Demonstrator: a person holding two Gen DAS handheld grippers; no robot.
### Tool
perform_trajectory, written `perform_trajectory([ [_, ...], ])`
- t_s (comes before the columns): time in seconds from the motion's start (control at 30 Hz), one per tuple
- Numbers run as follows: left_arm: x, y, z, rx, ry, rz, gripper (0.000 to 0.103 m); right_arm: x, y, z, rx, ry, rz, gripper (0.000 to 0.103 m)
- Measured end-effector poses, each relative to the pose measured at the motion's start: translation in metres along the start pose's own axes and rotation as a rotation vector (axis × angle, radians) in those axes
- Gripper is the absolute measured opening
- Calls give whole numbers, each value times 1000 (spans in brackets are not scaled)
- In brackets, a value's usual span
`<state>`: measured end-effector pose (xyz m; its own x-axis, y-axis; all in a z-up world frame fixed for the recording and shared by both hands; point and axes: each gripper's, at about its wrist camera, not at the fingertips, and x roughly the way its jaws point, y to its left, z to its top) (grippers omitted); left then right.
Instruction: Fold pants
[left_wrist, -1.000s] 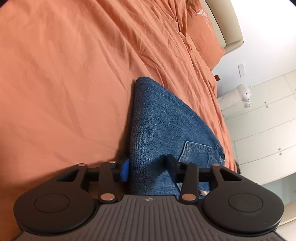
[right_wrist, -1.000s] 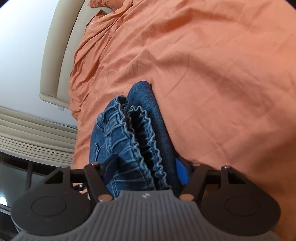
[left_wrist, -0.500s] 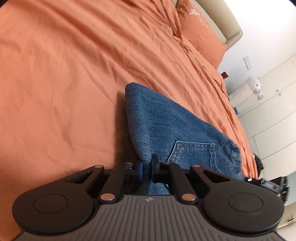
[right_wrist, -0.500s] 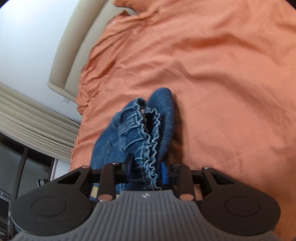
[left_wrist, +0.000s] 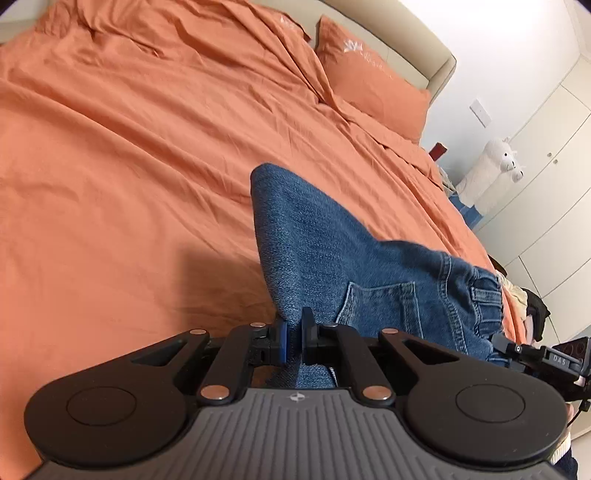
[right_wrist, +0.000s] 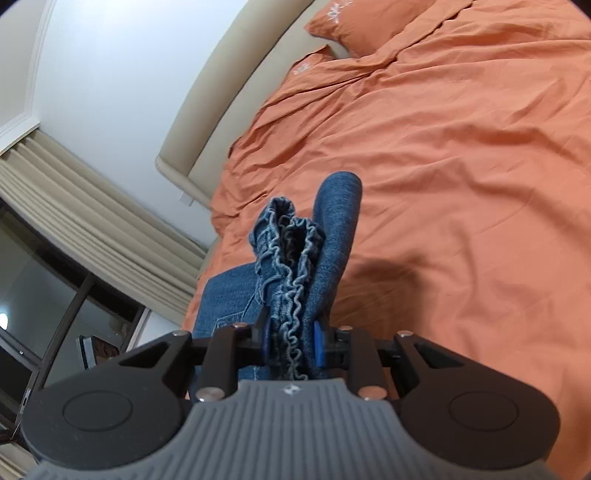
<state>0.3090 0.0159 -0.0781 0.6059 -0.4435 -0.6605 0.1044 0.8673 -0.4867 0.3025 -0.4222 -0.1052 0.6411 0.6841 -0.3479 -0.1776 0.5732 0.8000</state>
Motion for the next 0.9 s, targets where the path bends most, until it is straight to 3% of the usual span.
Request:
perform_trajectory([
  [0.47, -120, 10, 4, 77, -45, 146, 6, 24, 91, -71, -23, 83, 105, 17],
  [0.9, -229, 41, 13, 146, -111, 246, 6, 75, 195, -109, -106, 141, 196, 17],
])
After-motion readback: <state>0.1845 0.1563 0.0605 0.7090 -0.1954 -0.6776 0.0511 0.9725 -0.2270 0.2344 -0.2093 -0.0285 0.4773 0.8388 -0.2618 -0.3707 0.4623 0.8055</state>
